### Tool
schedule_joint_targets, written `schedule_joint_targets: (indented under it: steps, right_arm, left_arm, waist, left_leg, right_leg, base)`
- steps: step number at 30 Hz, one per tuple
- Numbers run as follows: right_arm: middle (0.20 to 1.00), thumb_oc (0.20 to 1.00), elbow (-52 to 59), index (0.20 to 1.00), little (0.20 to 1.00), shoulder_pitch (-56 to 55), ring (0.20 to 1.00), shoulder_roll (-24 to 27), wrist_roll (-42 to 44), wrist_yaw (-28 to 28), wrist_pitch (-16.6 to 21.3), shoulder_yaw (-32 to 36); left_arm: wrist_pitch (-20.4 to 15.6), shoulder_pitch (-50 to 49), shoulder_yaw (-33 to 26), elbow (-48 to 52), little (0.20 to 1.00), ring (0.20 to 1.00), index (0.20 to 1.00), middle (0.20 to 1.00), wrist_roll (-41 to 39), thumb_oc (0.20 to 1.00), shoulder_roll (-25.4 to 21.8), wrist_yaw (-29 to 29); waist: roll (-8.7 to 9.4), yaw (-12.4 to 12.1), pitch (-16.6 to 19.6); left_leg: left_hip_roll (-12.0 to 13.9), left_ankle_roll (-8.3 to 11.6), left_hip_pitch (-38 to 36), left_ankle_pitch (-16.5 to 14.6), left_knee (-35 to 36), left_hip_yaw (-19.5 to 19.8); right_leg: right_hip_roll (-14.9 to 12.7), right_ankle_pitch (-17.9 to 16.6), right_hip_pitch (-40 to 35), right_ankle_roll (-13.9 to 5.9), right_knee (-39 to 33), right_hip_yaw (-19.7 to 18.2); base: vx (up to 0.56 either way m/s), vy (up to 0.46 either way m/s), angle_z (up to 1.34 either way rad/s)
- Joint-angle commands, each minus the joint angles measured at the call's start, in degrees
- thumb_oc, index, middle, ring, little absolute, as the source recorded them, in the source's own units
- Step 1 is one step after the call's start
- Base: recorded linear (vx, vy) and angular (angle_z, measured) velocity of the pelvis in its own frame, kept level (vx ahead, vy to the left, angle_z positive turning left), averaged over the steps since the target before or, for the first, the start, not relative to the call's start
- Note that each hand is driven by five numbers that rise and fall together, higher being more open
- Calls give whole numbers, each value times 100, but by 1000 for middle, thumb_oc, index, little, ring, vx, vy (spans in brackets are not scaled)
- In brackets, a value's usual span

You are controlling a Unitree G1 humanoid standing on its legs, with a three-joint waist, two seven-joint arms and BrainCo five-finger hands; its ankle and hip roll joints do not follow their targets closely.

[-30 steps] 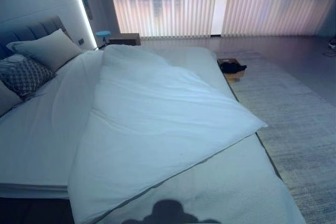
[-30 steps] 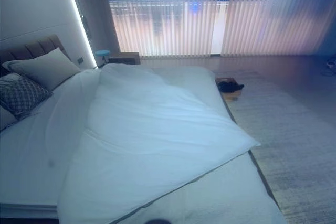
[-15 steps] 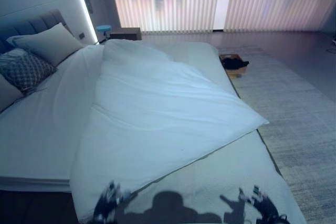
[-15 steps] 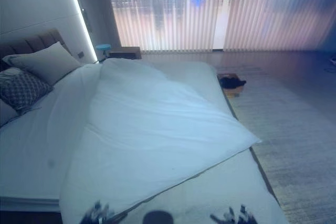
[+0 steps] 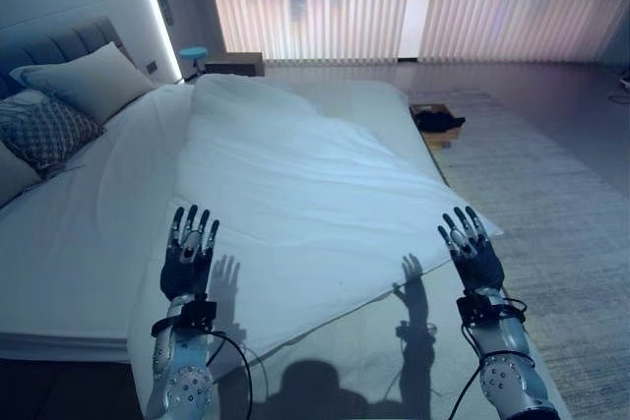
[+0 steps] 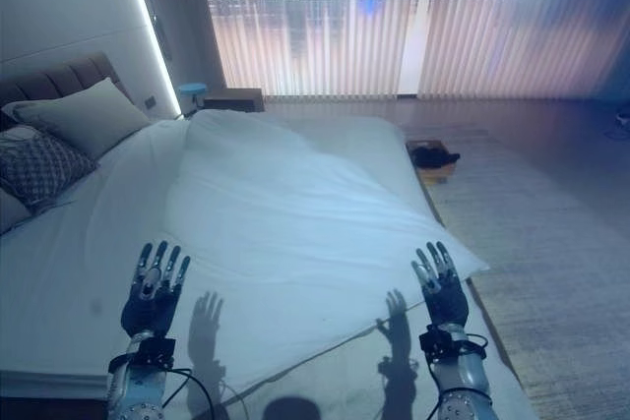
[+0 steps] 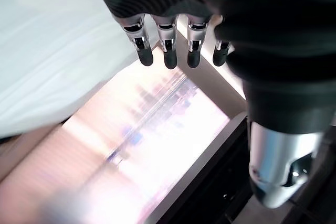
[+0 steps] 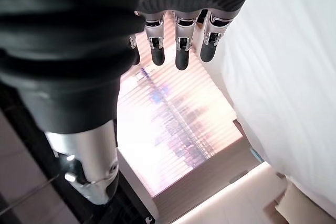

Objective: Make the bed

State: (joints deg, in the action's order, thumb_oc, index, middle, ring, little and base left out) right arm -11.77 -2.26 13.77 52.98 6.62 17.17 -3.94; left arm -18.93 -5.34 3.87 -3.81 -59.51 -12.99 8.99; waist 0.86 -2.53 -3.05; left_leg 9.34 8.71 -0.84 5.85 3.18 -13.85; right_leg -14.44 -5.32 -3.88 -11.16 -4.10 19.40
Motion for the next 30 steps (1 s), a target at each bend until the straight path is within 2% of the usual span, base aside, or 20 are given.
schedule_joint_targets:
  steps: [1,2,3,5,9,10,11,15,22,30]
  right_arm:
    - [1000,1000,263,1000,1000,801,1000,-35,498,-31,302,167]
    - [1000,1000,191,1000,1000,1003,1000,-32,606,-71,304,92]
    - [1000,1000,186,1000,1000,1011,1000,-29,608,-69,304,96]
    - [1000,1000,6,1000,1000,1280,1000,21,647,-291,370,40]
    - [1000,1000,-43,1000,1000,1707,1000,-46,773,-620,552,105]
    - [1000,1000,-44,1000,1000,1712,1000,-46,773,-621,551,108]
    - [1000,1000,-1,1000,1000,1876,1000,-54,795,-725,672,149]
    - [1000,1000,163,1000,1000,2170,1000,-136,861,-929,925,219]
    - [1000,1000,98,1000,1000,2700,1000,-100,685,-1407,1263,280]
    - [1000,1000,-204,1000,1000,3488,1000,-60,514,-1923,1492,252]
  left_arm:
    - [2,807,264,214,1000,1000,1000,1000,-87,1000,-264,173]
    - [22,1047,538,190,1000,1000,1000,1000,-216,1000,-232,155]
    - [20,1057,538,183,1000,1000,1000,1000,-219,1000,-230,158]
    - [62,1414,971,113,1000,1000,1000,1000,-314,1000,-179,79]
    - [135,1941,1475,-66,1000,1000,1000,1000,-426,1000,-70,-52]
    - [134,1948,1475,-71,1000,1000,1000,1000,-428,1000,-70,-50]
    - [198,2181,1700,-145,1000,1000,1000,1000,-563,1000,9,-42]
    - [285,2481,2041,-281,1000,1000,1000,1000,-852,1000,184,-85]
    - [483,2923,2666,-414,1000,1000,1000,1000,-1089,1000,296,-73]
    - [435,3318,2933,-624,1000,1000,1000,1000,-1167,1000,491,-264]
  waist:
    - [250,-14,-745]
    - [228,14,-1058]
    - [218,8,-1069]
    - [188,53,-1431]
    - [129,136,-1814]
    - [129,133,-1808]
    - [123,174,-1966]
    - [166,221,-2147]
    - [212,345,-2364]
    - [223,342,-2506]
  left_leg:
    - [164,-249,692,-426,-1024,299]
    - [167,-259,973,-428,-1198,403]
    - [181,-254,979,-454,-1229,406]
    - [196,-260,1348,-442,-1414,480]
    - [249,-289,1945,-438,-1687,522]
    - [250,-289,1960,-441,-1696,521]
    - [281,-296,2299,-441,-1860,550]
    - [384,-262,2810,-657,-2224,603]
    - [464,-271,3583,-759,-2640,659]
    - [450,-287,4178,-810,-2877,655]
  right_leg:
    - [-396,-95,475,28,532,126]
    - [-419,-86,737,51,696,75]
    - [-413,-67,741,52,720,70]
    - [-481,-37,1140,75,1036,27]
    - [-619,44,1826,101,1487,-64]
    - [-621,47,1844,102,1497,-68]
    - [-625,79,2197,125,1690,-137]
    - [-614,263,2775,86,2040,-264]
    - [-592,292,3570,125,2361,-412]
    - [-601,256,4215,133,2541,-496]
  base:
    - [-307,-56,4]
    - [-251,-39,7]
    - [-233,-10,9]
    - [-215,5,3]
    - [-161,13,3]
    - [-152,6,6]
    - [-129,-1,3]
    - [-50,-29,3]
    - [-53,-15,-5]
    - [-32,-9,-8]
